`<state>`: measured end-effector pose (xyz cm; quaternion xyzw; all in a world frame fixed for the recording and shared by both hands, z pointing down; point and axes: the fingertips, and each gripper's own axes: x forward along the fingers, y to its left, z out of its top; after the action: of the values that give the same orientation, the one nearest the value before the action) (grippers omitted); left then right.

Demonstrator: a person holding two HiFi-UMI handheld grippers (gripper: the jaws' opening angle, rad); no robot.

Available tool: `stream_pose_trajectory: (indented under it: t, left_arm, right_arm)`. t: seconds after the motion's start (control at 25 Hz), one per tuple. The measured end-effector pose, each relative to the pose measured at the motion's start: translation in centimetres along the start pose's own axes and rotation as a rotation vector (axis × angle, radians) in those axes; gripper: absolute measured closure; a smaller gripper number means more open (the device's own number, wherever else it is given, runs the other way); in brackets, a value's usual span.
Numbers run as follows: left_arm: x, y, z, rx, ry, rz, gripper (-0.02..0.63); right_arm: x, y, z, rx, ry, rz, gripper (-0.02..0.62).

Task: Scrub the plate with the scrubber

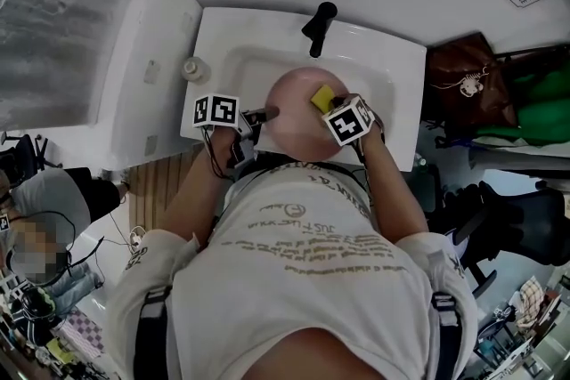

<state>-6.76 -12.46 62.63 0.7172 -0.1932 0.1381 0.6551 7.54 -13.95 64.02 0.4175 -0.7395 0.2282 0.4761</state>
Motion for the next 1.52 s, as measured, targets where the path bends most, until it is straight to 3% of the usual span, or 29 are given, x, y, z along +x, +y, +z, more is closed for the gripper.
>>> stream_pose_trajectory:
  t: [0.24, 0.6, 0.92, 1.16, 1.52]
  left_arm:
    - [-0.5, 1.0, 0.1, -0.061, -0.020, 0.018, 0.511]
    - [-0.3, 3.1, 0.0, -0.173, -0.031, 0.073, 0.511]
    - [0.3, 4.4, 0.6, -0.286, -0.059, 0.089, 0.511]
    - [1.3, 5.4, 1.0, -0.397, -0.086, 0.119, 0.511]
    - [3.3, 5.9, 1.2, -0.455, -0.068, 0.131, 0.486]
  right_arm:
    - [0.4, -0.2, -0.2, 0.017, -0.006, -0.028, 0.558]
    - [-1.9, 0.6, 1.3, 0.077, -0.149, -0.009, 0.558]
    - [-3.7, 1.1, 1.0, 0.264, -0.309, -0.001, 0.558]
    - [-4.9, 0.3, 0.6, 0.327, -0.350, -0.001, 0.558]
    - [-5.9, -0.9, -1.2, 0.394, -0.362, -0.036, 0.558]
